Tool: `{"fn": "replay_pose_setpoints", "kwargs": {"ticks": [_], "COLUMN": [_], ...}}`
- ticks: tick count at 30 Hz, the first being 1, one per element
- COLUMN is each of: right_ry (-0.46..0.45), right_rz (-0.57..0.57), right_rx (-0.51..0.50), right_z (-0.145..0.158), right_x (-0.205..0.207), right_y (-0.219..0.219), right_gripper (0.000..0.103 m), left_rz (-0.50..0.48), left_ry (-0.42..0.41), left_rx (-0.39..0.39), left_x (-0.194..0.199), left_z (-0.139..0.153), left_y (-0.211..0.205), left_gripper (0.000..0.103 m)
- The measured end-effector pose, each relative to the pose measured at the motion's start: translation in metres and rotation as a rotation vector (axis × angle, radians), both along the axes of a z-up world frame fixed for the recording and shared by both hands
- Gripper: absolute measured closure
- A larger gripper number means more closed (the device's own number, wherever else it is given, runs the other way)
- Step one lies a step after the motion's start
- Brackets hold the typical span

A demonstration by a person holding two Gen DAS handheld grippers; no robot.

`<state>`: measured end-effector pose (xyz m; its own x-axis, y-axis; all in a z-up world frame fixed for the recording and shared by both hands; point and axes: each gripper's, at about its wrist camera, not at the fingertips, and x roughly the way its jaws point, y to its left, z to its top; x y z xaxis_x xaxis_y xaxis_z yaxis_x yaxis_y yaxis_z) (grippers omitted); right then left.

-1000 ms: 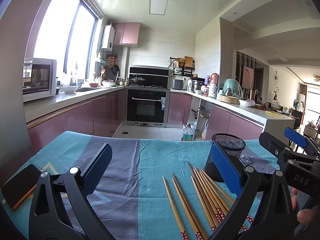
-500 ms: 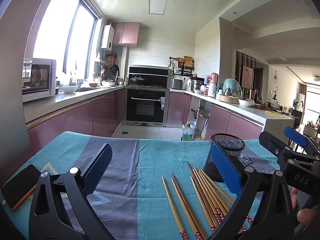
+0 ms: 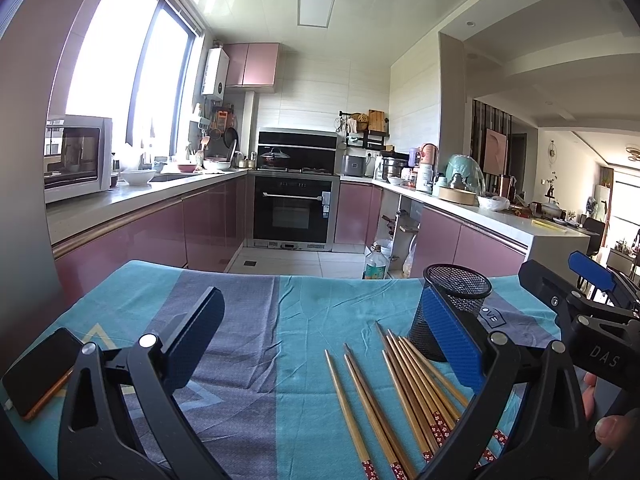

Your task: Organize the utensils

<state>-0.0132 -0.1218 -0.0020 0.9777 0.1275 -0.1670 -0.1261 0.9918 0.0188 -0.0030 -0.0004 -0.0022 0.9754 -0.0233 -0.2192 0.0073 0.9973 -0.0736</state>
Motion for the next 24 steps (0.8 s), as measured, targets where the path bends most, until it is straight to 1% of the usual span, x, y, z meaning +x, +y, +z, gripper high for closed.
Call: {"fn": "replay_pose_setpoints", "kwargs": {"ticks": [8,15,17,20,24], "right_ry": [0.009,0.03,0.048,0.096,0.219], "right_rz": [0.004,0.012,0.019,0.043,0.076], "right_rx": [-0.001,0.005,0.006,0.019,0.019], "right_z": [0.0,-0.001,-0.002,-0.005,-0.017], "right_x": [0.001,0.004,0.006,0.012,0.029], "right_y": [-0.001,-0.003,-0.006,-0.009,-0.015], "right_gripper": [0.006,0.006,0.006,0.006,0.006], "left_rz": [-0.004,-0.01,-0.018,-0.028,-0.054], "left_ry": [0.009,0.036,0.059,0.127,0.228], "left_rx": [0.002,0.013,0.018,0.045,0.069], "left_x": [0.001,0.005,0.008,0.017,0.034], "left_z": [-0.001,-0.003,-0.004,-0.008,-0.018], "left_y": [0.001,0.001,0.0,-0.002,-0.003], "left_gripper": [0.006,0.006,0.006,0.006,0.006]}}
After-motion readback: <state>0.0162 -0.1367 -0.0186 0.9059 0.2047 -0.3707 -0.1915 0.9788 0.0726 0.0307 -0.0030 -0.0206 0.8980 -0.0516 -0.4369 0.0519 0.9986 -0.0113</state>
